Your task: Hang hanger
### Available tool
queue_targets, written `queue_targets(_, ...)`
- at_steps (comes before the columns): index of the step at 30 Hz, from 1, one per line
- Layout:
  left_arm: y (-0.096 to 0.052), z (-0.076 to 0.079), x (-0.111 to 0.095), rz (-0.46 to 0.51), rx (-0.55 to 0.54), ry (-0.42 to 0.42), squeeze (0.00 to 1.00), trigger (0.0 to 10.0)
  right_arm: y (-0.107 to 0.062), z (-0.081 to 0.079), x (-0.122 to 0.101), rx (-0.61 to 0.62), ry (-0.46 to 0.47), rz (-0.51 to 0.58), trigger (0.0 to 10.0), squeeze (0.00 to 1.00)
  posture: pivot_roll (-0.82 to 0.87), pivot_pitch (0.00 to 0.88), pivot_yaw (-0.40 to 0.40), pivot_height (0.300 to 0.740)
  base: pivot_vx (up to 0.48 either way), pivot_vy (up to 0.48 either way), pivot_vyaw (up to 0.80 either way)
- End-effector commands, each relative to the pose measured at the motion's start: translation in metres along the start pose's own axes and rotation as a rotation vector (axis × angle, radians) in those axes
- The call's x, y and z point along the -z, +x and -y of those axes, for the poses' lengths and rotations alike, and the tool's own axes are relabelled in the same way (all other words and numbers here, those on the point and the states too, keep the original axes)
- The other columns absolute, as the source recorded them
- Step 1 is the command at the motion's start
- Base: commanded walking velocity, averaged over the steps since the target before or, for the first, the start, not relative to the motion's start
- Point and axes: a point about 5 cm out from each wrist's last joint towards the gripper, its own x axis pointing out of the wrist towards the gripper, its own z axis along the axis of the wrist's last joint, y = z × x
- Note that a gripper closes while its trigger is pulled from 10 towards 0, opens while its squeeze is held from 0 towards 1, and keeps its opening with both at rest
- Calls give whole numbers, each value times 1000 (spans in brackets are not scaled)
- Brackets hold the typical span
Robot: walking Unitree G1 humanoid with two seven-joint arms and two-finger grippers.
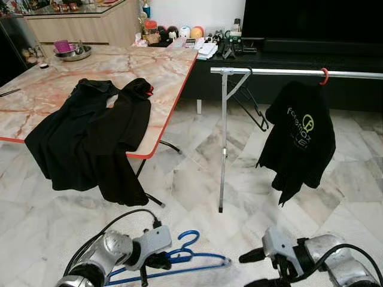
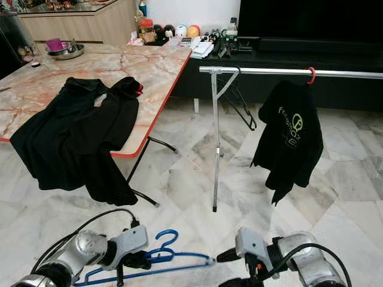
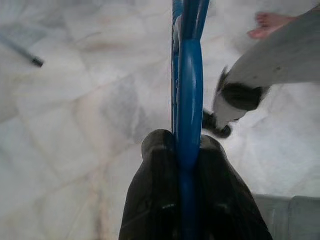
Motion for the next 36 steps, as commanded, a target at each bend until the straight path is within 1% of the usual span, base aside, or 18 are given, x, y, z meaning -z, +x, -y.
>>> queue_targets(1,-2,-3,-12,31,35,21,0,10000,8,6,-10,35,-68,12,10000,1000,74,62,19,740,0,0,0)
queue_targets(2,-2,-3,-12,31,35,21,0,10000,8,6,-10,35,-68,12,10000,1000,74,62,19,740,0,0,0)
queue_targets(3,-1,-2,-17,30,61,48,0,10000,13,10,-14,98,-100,11,10000,0,77,64,17,740,0,0,0)
queue_targets(5,0,-1,-21,31,79,66,0,10000,15,12,-17,121,-120,23,10000,0,77,65,16,740,0,0,0)
queue_targets(7,1,0,-26,42,101,78,0,10000,17,16,-21,169,-151,38,10000,0,76,67,14,740,0,0,0)
queue_targets(9,3,2,-36,58,128,110,0,10000,17,19,-25,182,-149,62,10000,0,77,65,10,740,0,0,0)
queue_targets(13,3,5,-46,68,155,137,0,10000,19,19,-24,191,-184,39,10000,0,76,66,9,740,0,0,0)
queue_targets(14,4,6,-50,68,159,153,0,10000,20,20,-23,213,-191,29,10000,0,76,66,9,740,0,0,0)
queue_targets(19,4,8,-60,82,168,187,0,10000,25,18,-18,212,-183,19,10000,0,79,69,10,740,0,0,0)
queue_targets(20,3,10,-65,96,177,197,0,10000,27,17,-16,210,-175,14,10000,0,80,70,10,740,0,0,0)
queue_targets(30,2,15,-73,97,185,204,0,10000,33,18,-15,223,-170,16,10000,0,86,72,12,740,0,0,0)
queue_targets(35,2,16,-75,93,183,212,0,10000,38,17,-16,226,-154,41,10000,0,87,72,13,740,0,0,0)
queue_targets(36,2,16,-76,95,183,211,0,10000,39,17,-17,217,-146,58,0,0,88,71,12,740,0,0,0)
